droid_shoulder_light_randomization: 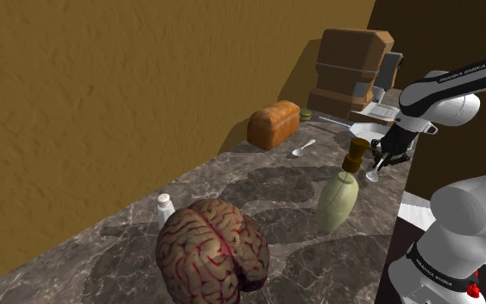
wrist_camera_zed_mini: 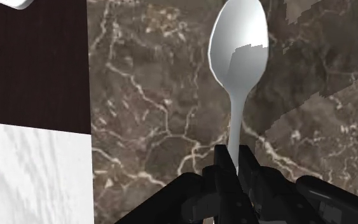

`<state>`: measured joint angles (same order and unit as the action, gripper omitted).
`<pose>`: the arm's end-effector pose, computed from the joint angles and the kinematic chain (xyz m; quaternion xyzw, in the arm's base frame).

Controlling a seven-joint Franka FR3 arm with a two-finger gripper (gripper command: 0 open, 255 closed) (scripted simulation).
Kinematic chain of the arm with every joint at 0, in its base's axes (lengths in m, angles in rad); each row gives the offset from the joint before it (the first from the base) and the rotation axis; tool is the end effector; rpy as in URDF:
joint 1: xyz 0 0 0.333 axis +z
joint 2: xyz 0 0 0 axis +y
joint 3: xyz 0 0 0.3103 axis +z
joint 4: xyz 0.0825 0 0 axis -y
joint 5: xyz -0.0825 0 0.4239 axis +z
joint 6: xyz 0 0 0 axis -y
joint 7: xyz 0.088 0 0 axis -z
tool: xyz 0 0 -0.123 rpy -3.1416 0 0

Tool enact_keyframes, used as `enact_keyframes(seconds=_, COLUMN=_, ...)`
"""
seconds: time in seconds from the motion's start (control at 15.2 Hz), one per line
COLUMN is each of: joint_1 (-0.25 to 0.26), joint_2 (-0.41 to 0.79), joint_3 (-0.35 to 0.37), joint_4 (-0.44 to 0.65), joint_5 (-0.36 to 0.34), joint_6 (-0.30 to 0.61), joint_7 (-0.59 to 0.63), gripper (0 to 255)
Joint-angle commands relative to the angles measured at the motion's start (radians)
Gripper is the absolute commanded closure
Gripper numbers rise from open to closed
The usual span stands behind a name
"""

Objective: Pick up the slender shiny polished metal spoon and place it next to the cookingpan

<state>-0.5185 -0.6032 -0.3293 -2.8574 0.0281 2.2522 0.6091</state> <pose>0.2577 -0.2511 0.3001 -0.7551 0.6473 0.0050 0.1037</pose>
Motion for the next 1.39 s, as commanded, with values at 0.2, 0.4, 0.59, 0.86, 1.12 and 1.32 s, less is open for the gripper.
enact_keyframes(seconds=0.2, joint_1=0.0, joint_2=0.0, joint_3=0.0, joint_4=0.0, joint_5=0.0, joint_6=0.001, joint_7=0.0, gripper=255)
enact_keyframes(seconds=0.4, joint_1=0.0, joint_2=0.0, joint_3=0.0, joint_4=0.0, joint_5=0.0, joint_6=0.001, joint_7=0.0, gripper=0)
enact_keyframes(seconds=0.59, joint_1=0.0, joint_2=0.0, joint_3=0.0, joint_4=0.0, joint_5=0.0, joint_6=0.001, joint_7=0.0, gripper=0)
enact_keyframes(seconds=0.86, joint_1=-0.025, joint_2=-0.08, joint_3=0.012, joint_4=0.084, joint_5=-0.019, joint_6=-0.164, joint_7=0.014, gripper=0)
enact_keyframes(seconds=1.12, joint_1=-0.025, joint_2=-0.08, joint_3=0.012, joint_4=0.084, joint_5=-0.019, joint_6=-0.164, joint_7=0.014, gripper=0)
enact_keyframes(seconds=1.32, joint_1=-0.025, joint_2=-0.08, joint_3=0.012, joint_4=0.084, joint_5=-0.019, joint_6=-0.164, joint_7=0.014, gripper=0)
